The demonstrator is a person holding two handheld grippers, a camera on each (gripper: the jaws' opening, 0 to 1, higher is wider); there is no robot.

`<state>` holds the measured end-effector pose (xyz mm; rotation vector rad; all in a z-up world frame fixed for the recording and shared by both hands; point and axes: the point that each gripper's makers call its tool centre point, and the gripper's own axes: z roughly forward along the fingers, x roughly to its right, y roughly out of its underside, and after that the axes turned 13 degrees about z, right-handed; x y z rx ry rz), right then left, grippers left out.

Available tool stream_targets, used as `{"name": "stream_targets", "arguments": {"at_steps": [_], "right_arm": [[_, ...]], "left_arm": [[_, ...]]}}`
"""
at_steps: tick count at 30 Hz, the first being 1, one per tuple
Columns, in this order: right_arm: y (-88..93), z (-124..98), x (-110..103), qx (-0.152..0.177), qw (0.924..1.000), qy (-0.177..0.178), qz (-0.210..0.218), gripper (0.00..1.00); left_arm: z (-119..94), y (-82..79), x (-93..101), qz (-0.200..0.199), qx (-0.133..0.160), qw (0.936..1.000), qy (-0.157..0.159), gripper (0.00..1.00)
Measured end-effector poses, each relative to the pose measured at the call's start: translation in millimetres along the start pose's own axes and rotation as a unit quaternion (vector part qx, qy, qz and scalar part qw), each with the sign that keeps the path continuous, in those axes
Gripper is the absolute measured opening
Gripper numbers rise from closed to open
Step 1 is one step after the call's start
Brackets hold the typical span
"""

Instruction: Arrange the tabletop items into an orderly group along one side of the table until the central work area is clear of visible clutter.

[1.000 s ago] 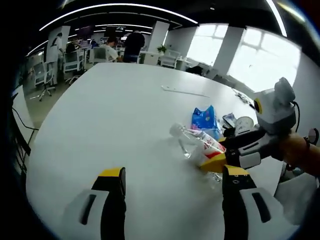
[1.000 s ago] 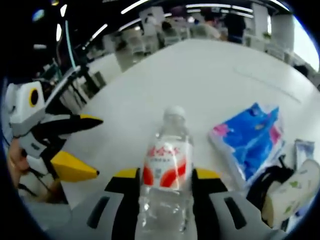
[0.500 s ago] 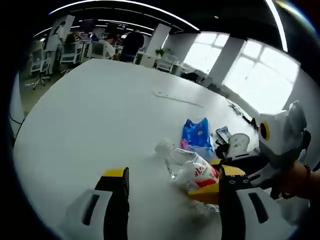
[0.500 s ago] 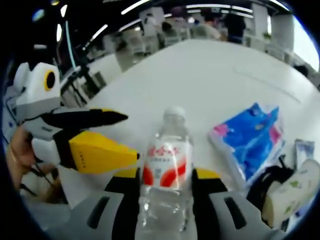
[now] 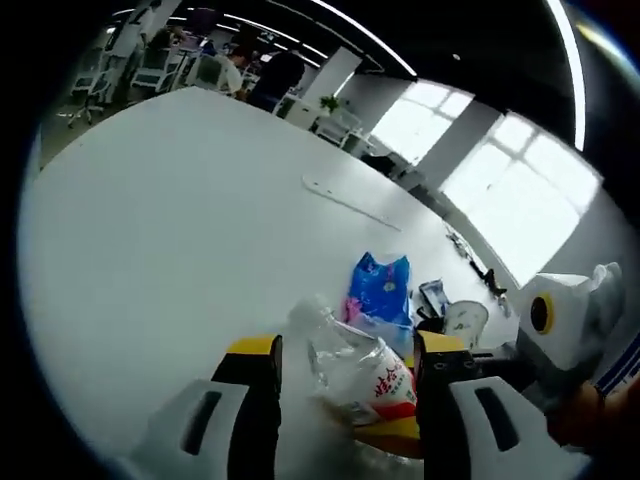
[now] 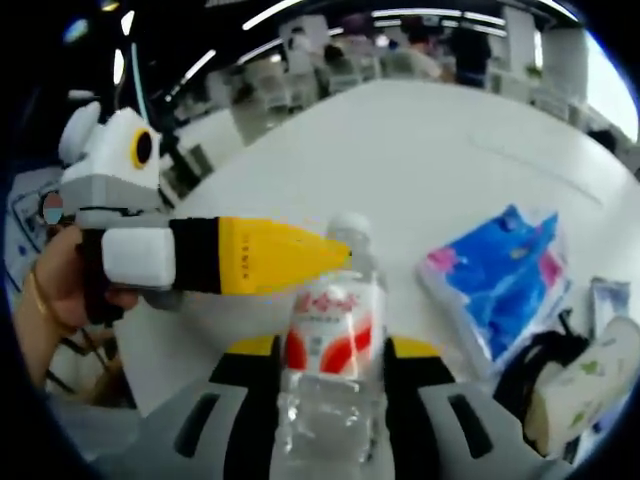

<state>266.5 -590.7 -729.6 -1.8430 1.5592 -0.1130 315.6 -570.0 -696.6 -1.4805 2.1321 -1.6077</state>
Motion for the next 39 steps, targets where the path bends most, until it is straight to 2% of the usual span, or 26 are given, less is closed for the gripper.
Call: {"name": "stream_targets", "arguments": {"at_steps": [7, 14, 22, 26, 35, 39], "right_arm": [[0.1, 0.1, -0.3, 0.004, 1.0, 0.0, 0.0, 0.38], [0.2, 0.3, -0.4, 0.006, 1.0, -0.003, -0.005, 0.38], [0.2, 0.5, -0.4, 0.008, 0.9999, -0.004, -0.007, 0.38], [0.4, 0.7, -2.0, 0.01, 0.9997, -0.008, -0.021, 0.38], [-0.1, 0.4, -2.2, 0.012, 0.9997, -0.009, -0.018, 0.37], [-0.5, 0.2, -2.0, 0.011, 0.9997, -0.011, -0.016, 0.37]], "left_arm": [[14.0, -1.1, -6.0, -0.043, 0.003, 0.9991, 0.002, 0.47], [23.2, 0.3, -12.3, -0.065, 0.0, 0.9979, 0.0, 0.42], [32.5, 3.4, -16.4, -0.111, -0.009, 0.9938, 0.001, 0.37], [33.9, 5.8, -21.5, -0.111, -0.018, 0.9936, -0.009, 0.31], [35.3, 3.1, -25.3, -0.123, -0.025, 0.9919, -0.02, 0.26], [32.5, 0.2, -28.0, -0.109, -0.032, 0.9931, -0.029, 0.23]]}}
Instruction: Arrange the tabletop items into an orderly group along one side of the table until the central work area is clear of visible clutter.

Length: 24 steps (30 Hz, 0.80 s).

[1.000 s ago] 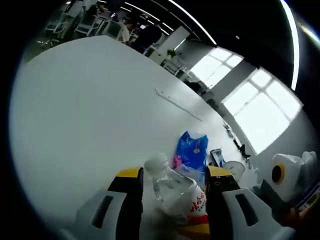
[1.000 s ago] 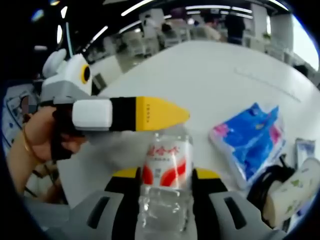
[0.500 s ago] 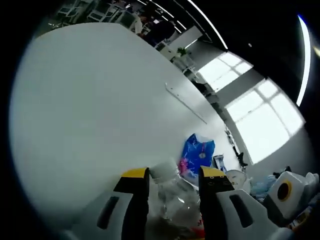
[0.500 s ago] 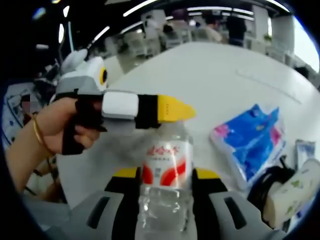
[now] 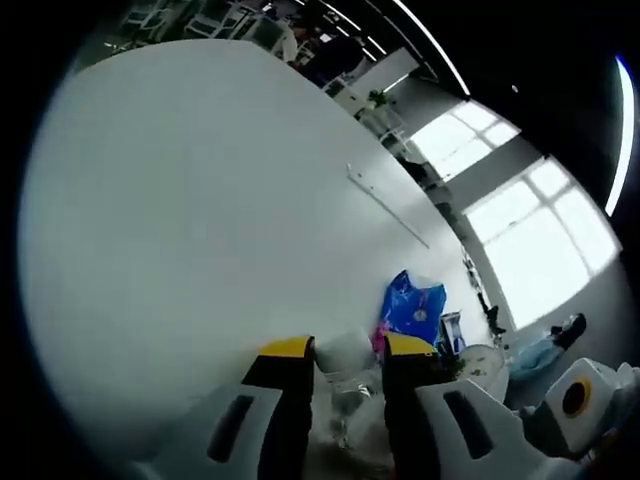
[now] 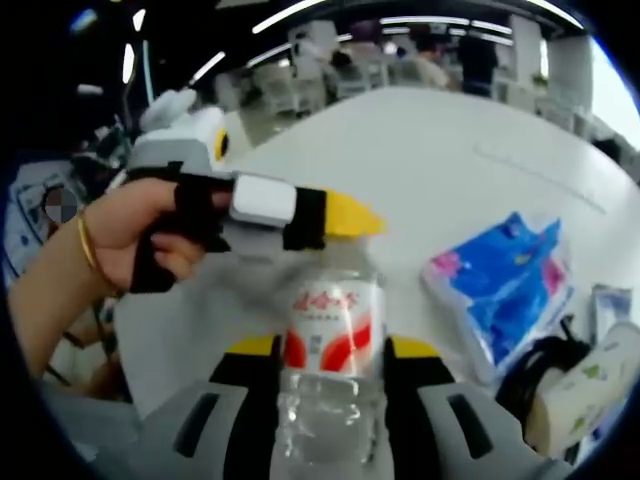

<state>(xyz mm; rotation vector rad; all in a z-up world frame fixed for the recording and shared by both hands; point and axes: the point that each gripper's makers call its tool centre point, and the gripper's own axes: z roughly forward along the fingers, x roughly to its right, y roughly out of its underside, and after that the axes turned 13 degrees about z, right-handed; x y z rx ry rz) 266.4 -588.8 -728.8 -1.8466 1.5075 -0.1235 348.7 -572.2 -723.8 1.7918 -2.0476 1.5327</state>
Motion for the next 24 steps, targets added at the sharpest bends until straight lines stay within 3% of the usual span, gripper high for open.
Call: {"name": "stream_targets", "arguments": {"at_steps": [13, 20, 24], "right_arm": [[-3.6, -6.4, -3.4, 0.01, 0.9999, -0.001, -0.006, 0.37], [-11.6, -12.6, -7.5, 0.031, 0.9994, 0.001, -0.011, 0.37], [-16.1, -17.1, -8.5, 0.041, 0.9991, 0.003, -0.01, 0.36]], "left_arm": [[-10.1, -13.2, 15.1, 0.066, 0.014, 0.9977, -0.004, 0.22], [-20.4, -30.7, 32.5, 0.137, 0.029, 0.9901, -0.008, 0.22], [-28.2, -40.5, 46.3, 0.19, 0.043, 0.9807, -0.01, 0.22]]}}
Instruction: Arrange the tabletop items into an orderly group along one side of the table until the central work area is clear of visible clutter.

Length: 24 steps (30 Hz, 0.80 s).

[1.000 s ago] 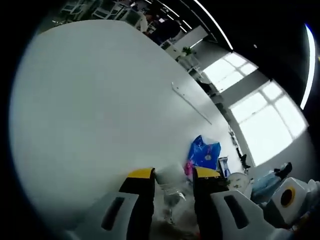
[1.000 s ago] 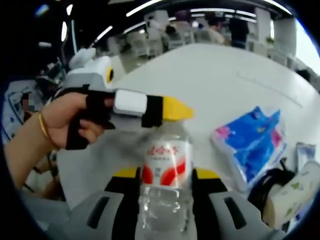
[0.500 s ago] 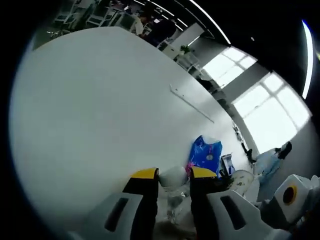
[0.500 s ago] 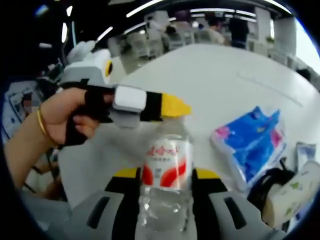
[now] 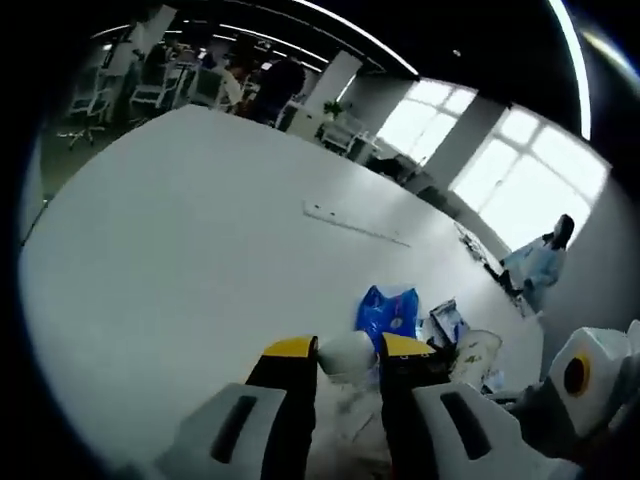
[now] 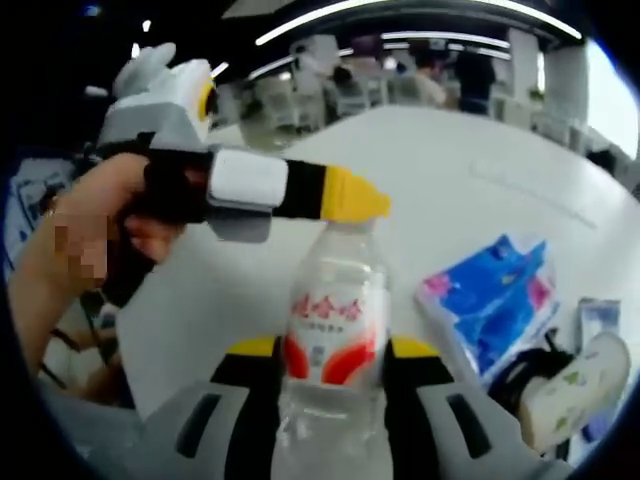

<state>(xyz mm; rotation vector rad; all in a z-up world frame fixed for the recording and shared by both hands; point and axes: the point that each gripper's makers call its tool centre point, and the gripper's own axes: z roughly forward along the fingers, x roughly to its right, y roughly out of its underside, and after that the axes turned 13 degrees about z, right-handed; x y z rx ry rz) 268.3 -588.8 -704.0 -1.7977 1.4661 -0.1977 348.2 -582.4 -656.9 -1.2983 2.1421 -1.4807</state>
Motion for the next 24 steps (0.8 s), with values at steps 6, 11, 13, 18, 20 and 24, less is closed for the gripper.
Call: {"name": "stream_targets", "arguments": {"at_steps": [6, 11, 13, 18, 20, 24], "right_arm": [[-5.6, -5.8, -0.3, 0.019, 0.9998, 0.007, 0.002, 0.36], [-11.1, -11.7, 0.8, 0.048, 0.9986, 0.021, -0.002, 0.35], [-13.3, -13.7, 1.0, 0.066, 0.9974, 0.026, -0.009, 0.35], [-16.3, -16.2, 0.8, 0.093, 0.995, 0.035, -0.015, 0.34], [-18.5, -18.2, 3.7, 0.103, 0.9934, 0.047, -0.01, 0.34], [-19.8, -19.8, 6.4, 0.109, 0.9921, 0.06, -0.014, 0.34]], "left_arm": [[-9.2, -16.3, 14.0, 0.059, 0.014, 0.9982, -0.001, 0.22], [-20.4, -29.1, 29.4, 0.112, 0.031, 0.9932, -0.007, 0.22], [-25.4, -32.7, 34.6, 0.124, 0.031, 0.9918, -0.008, 0.22], [-33.6, -40.5, 47.0, 0.167, 0.044, 0.9849, -0.005, 0.21], [-36.6, -51.0, 54.8, 0.163, 0.076, 0.9836, 0.011, 0.2], [-39.6, -47.8, 62.5, 0.192, 0.069, 0.9787, 0.019, 0.2]]}}
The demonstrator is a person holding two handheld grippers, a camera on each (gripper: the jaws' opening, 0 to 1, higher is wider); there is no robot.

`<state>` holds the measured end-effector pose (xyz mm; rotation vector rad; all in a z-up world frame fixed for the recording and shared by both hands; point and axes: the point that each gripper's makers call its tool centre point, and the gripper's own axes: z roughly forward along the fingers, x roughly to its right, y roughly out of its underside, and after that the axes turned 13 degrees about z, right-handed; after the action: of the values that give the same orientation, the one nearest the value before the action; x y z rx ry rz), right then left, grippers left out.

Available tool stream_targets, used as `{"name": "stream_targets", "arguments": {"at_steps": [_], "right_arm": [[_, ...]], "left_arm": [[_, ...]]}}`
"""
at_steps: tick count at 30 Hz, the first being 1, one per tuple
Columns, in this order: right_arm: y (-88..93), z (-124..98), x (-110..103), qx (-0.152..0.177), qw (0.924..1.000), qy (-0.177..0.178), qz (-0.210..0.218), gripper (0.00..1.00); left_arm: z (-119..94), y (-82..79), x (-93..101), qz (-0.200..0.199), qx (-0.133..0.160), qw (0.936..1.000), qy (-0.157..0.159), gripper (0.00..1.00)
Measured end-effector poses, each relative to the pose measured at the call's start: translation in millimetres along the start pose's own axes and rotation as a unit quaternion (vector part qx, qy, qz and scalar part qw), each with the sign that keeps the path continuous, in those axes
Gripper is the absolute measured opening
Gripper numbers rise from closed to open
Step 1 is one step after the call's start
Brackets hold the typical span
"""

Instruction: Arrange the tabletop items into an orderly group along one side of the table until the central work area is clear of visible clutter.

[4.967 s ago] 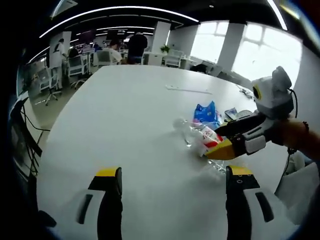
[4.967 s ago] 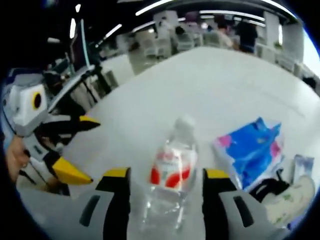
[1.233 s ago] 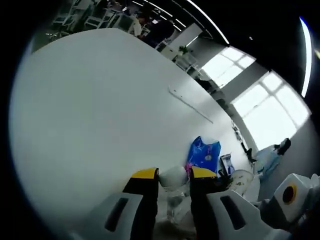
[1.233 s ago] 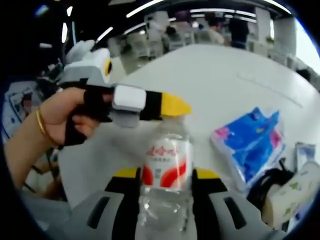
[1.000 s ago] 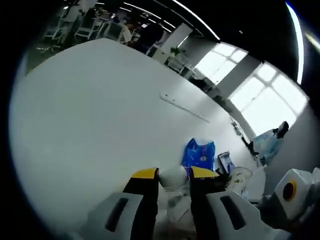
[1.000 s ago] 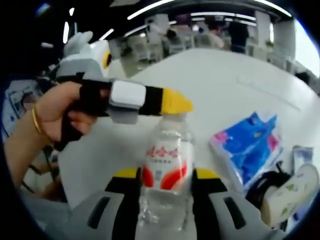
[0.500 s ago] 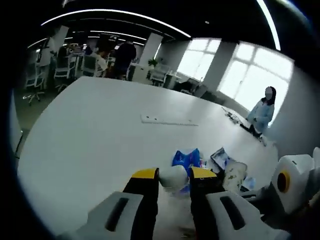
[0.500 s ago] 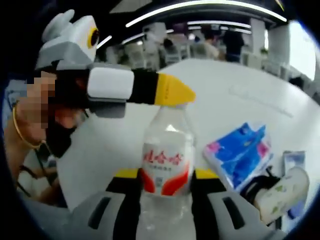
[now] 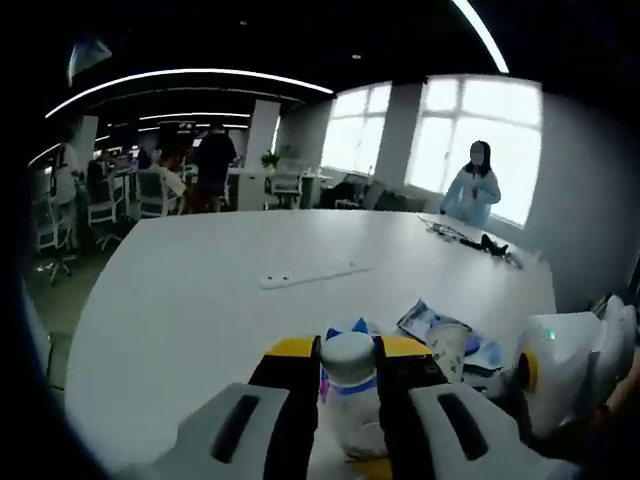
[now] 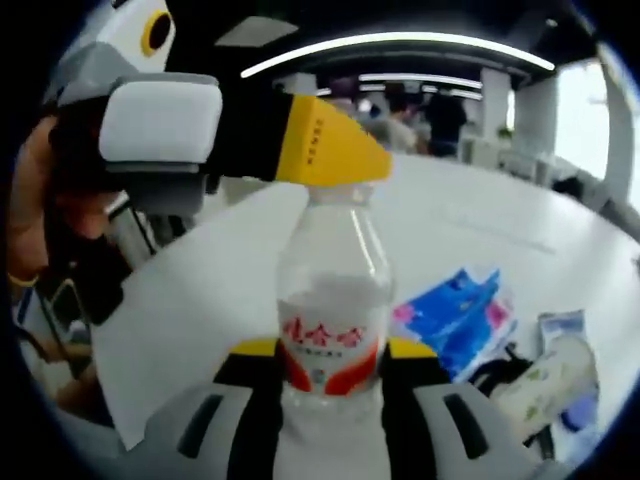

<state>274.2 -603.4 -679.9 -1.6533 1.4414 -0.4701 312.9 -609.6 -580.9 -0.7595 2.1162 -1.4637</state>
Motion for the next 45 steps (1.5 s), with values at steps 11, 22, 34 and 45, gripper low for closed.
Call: {"name": "stream_targets", "arguments": {"at_steps": [11, 22, 34, 45], "right_arm": [[8.0, -11.9, 0.0, 0.034, 0.999, 0.023, -0.019, 0.35], [16.6, -20.7, -0.3, 0.029, 0.9988, 0.022, -0.032, 0.35], [25.7, -28.2, 0.2, 0.028, 0.9988, 0.025, -0.033, 0.35], [28.6, -31.9, -1.5, 0.033, 0.9986, 0.024, -0.033, 0.35]], "left_arm": [[-15.7, -4.2, 22.7, 0.072, 0.013, 0.9973, 0.011, 0.2], [-28.6, -3.1, 47.4, 0.137, 0.009, 0.9905, 0.011, 0.2], [-37.5, 1.1, 66.2, 0.176, -0.001, 0.9843, 0.009, 0.2], [-42.0, 3.1, 69.1, 0.167, 0.005, 0.986, 0.006, 0.2]]}}
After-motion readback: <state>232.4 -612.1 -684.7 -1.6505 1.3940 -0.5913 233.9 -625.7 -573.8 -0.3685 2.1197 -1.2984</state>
